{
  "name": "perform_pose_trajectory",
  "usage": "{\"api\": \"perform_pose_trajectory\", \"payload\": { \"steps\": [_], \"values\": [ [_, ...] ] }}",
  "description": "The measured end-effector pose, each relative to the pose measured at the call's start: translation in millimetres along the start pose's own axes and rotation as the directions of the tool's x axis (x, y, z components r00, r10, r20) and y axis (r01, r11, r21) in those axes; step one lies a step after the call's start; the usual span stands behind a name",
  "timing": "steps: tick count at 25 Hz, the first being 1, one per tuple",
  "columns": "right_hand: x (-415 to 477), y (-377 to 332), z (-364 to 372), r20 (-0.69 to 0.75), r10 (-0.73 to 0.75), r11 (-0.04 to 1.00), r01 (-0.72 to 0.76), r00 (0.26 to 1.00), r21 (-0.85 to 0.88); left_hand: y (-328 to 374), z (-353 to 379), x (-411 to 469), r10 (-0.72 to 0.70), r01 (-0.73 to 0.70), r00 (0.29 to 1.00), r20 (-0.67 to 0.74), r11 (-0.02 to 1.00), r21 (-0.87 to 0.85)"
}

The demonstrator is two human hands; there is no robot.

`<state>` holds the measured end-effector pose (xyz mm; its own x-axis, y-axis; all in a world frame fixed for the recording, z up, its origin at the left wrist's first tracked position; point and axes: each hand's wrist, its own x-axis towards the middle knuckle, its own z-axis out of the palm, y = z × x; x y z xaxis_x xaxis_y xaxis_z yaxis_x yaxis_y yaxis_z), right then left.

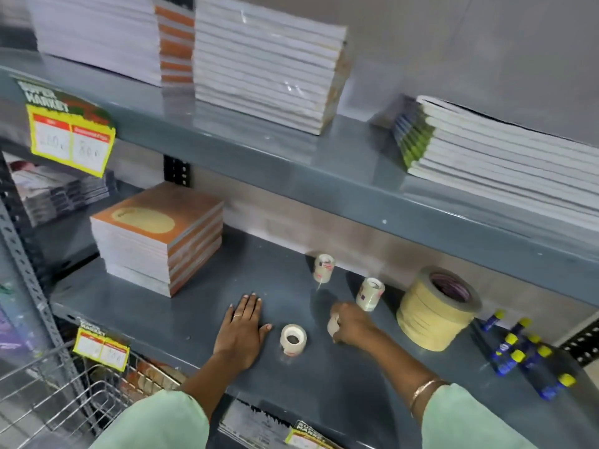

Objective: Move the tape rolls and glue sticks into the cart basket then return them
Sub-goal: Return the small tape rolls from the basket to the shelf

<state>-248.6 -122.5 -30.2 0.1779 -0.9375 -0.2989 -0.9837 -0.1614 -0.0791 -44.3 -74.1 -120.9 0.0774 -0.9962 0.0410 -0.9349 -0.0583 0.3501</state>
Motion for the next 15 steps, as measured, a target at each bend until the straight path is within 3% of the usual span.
{"api": "perform_pose_trajectory", "payload": {
  "steps": [5,8,15],
  "values": [
    [46.6,-17.7,-80.1,-0.166,-0.100,0.995,0.103,0.981,0.014,-3.1,5.0,1.5,0.013,-0.013,1.000,0.002,1.000,0.021],
    [70.3,-25.8,-103.1,-0.217,-0.085,0.990,0.107,0.972,0.092,-3.7,4.4,0.6,0.034,-0.033,0.999,-0.043,0.999,0.014],
    [119.8,-35.5,-84.0,-0.121,-0.151,0.987,0.144,0.981,-0.067,-3.2,5.2,1.7,0.038,-0.039,0.997,-0.064,0.999,-0.011]
  ]
}}
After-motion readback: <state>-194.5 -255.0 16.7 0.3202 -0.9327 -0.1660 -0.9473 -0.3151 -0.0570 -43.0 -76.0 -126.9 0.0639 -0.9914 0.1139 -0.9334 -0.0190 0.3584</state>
